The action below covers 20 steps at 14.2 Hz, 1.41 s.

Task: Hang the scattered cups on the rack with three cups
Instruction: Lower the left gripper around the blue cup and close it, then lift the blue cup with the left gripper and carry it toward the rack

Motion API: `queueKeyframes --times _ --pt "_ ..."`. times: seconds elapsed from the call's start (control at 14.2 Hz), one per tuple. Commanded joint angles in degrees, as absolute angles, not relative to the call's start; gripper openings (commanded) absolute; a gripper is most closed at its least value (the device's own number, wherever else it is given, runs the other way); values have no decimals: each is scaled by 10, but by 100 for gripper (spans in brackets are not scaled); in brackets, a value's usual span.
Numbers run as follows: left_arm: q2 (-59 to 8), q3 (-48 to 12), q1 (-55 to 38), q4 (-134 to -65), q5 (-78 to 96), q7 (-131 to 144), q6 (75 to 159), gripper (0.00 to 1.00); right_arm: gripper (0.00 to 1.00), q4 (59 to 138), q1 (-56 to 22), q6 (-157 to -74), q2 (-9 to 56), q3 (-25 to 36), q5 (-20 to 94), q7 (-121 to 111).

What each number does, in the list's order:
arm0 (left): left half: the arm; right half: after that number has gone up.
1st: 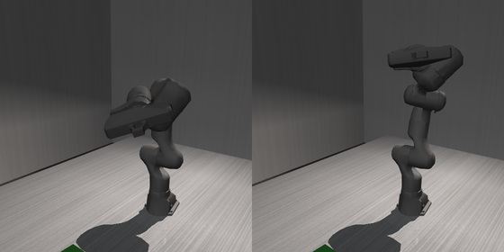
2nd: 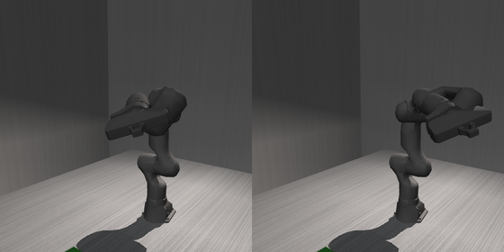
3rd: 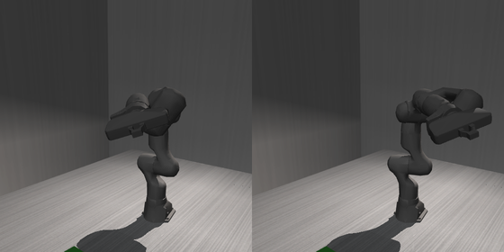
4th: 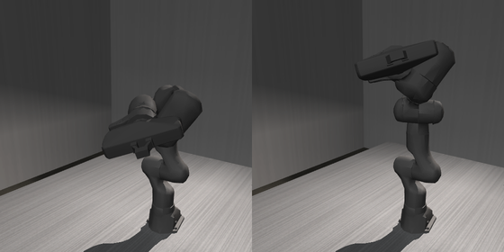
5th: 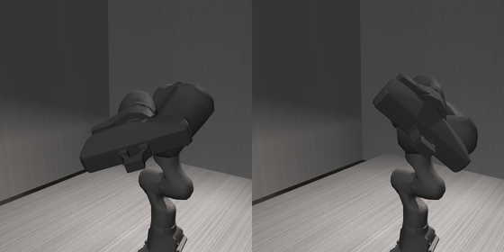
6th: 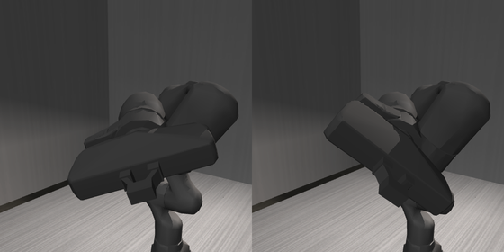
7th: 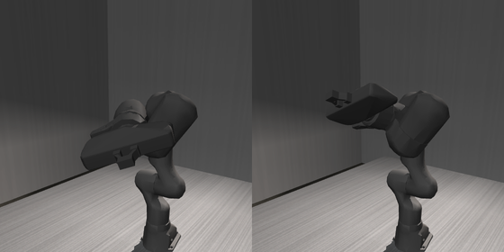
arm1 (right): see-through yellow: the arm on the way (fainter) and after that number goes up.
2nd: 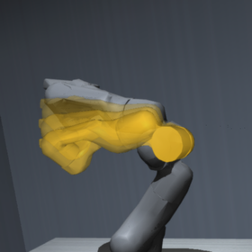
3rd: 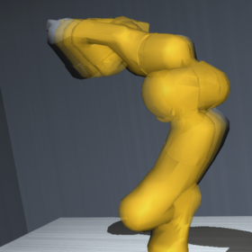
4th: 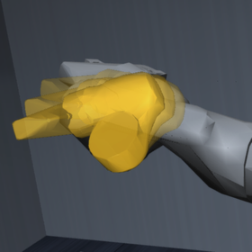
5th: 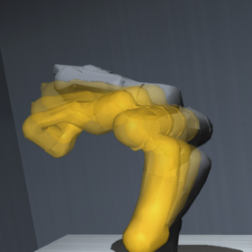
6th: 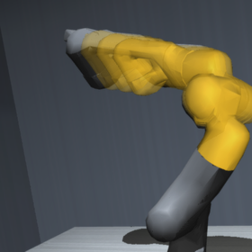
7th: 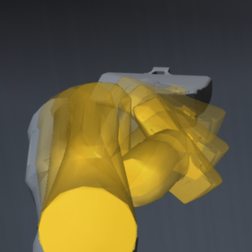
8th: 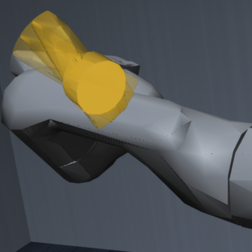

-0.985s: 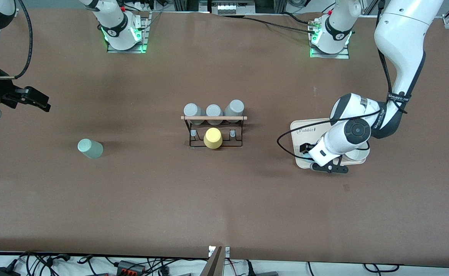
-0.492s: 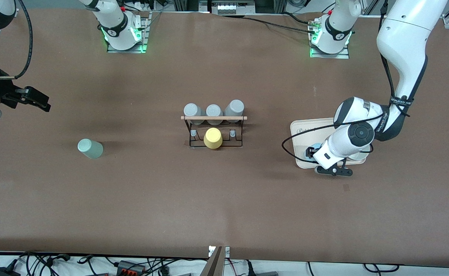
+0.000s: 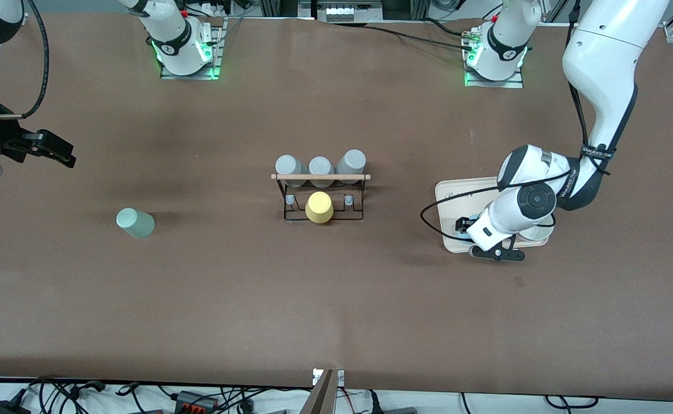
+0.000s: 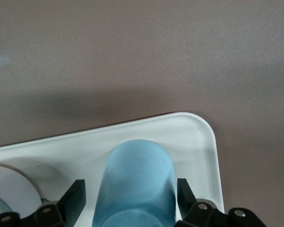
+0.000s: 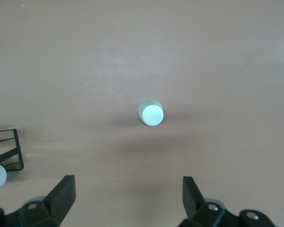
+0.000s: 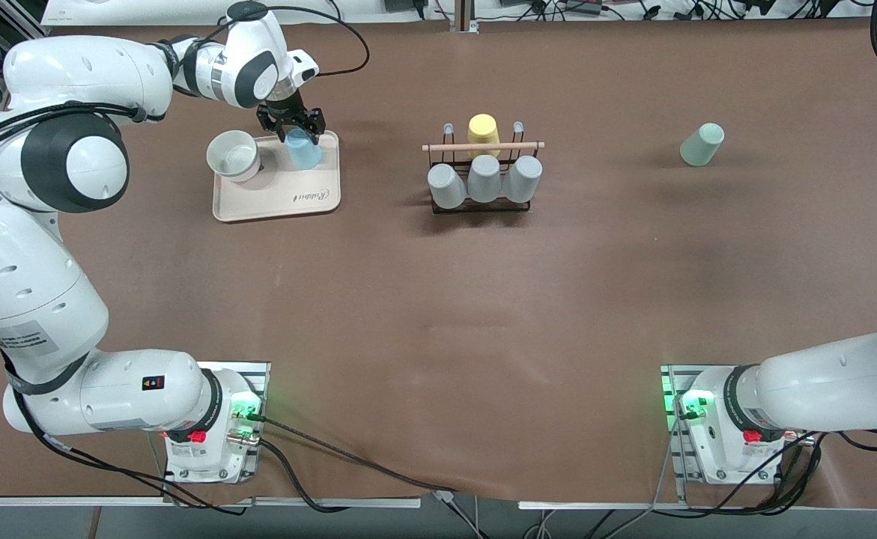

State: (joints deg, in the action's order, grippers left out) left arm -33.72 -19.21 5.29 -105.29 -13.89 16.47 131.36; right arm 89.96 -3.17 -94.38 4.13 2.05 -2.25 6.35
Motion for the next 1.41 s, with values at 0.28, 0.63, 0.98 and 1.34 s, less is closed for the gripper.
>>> queueKeyframes --times 0.28,0.63,0.98,1.34 --pt "-317 -202 52 -1049 -156 171 1281 1 100 895 -32 -937 42 18 -18 71" --pt "-297 -274 44 -956 -148 222 1168 1 100 894 -32 -937 42 18 -18 70" --pt "-313 -287 -33 -839 -68 285 1118 0 100 895 -32 -937 42 18 -18 70" --pt "-330 -289 -103 -795 -54 429 1113 0 100 894 -33 -938 42 18 -18 68"
